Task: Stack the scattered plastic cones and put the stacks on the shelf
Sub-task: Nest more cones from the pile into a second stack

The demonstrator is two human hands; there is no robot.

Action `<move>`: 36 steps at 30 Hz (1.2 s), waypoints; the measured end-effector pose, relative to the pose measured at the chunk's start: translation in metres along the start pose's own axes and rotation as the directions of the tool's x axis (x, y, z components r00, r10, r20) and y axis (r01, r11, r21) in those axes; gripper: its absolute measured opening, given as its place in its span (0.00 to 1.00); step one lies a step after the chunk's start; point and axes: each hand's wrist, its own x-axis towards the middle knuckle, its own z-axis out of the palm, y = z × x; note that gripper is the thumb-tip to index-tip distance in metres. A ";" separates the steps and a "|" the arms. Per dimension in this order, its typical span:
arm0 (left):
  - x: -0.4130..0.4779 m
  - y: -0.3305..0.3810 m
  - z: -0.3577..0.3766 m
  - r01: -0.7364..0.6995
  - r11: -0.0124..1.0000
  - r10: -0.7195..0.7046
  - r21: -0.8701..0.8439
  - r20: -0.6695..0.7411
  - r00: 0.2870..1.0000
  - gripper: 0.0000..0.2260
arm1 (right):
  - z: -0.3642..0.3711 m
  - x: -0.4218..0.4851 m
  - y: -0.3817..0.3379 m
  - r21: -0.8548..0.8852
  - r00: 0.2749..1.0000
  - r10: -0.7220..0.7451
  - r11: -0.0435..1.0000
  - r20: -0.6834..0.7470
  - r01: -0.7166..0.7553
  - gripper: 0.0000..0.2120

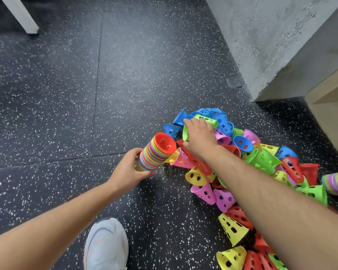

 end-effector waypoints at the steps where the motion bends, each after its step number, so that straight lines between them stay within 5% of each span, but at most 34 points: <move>1: 0.000 -0.002 0.000 -0.001 1.000 0.001 0.001 0.008 1.000 0.30 | 0.002 0.001 -0.001 0.006 1.000 0.001 1.000 -0.013 -0.001 0.31; 5: 0.001 -0.004 0.001 -0.002 1.000 0.002 -0.016 0.017 1.000 0.31 | 0.007 -0.001 0.000 0.052 0.998 0.016 0.999 -0.063 -0.013 0.36; 8: 0.000 -0.004 0.002 0.003 1.000 -0.003 -0.026 0.011 1.000 0.32 | -0.003 -0.010 0.004 0.283 0.979 0.098 0.958 -0.179 -0.044 0.39; 13: -0.001 -0.003 0.001 0.001 0.999 0.000 -0.037 0.017 1.000 0.32 | -0.040 -0.033 -0.009 0.751 0.905 0.327 0.660 -0.271 -0.013 0.34; 16: -0.001 -0.001 0.002 -0.007 0.999 0.007 -0.049 0.012 1.000 0.32 | -0.054 -0.048 -0.023 0.834 0.946 0.261 0.551 -0.191 0.017 0.32; 21: -0.002 0.000 0.008 -0.019 0.997 0.019 -0.079 0.005 1.000 0.32 | -0.040 -0.060 -0.030 0.728 0.999 0.030 0.684 0.031 -0.043 0.41; 23: -0.004 -0.002 0.010 -0.020 0.997 0.021 -0.081 0.010 1.000 0.32 | -0.029 -0.063 -0.025 0.717 0.997 0.072 0.693 0.037 -0.076 0.43; 28: -0.001 -0.002 0.011 -0.036 0.998 0.038 -0.043 0.045 0.998 0.31 | -0.013 -0.045 0.009 0.426 0.949 0.275 0.885 -0.155 -0.187 0.28; 36: 0.007 -0.001 0.009 -0.033 0.999 0.032 0.008 0.073 0.997 0.32 | -0.007 0.017 0.032 0.034 0.991 0.132 0.991 -0.034 -0.131 0.31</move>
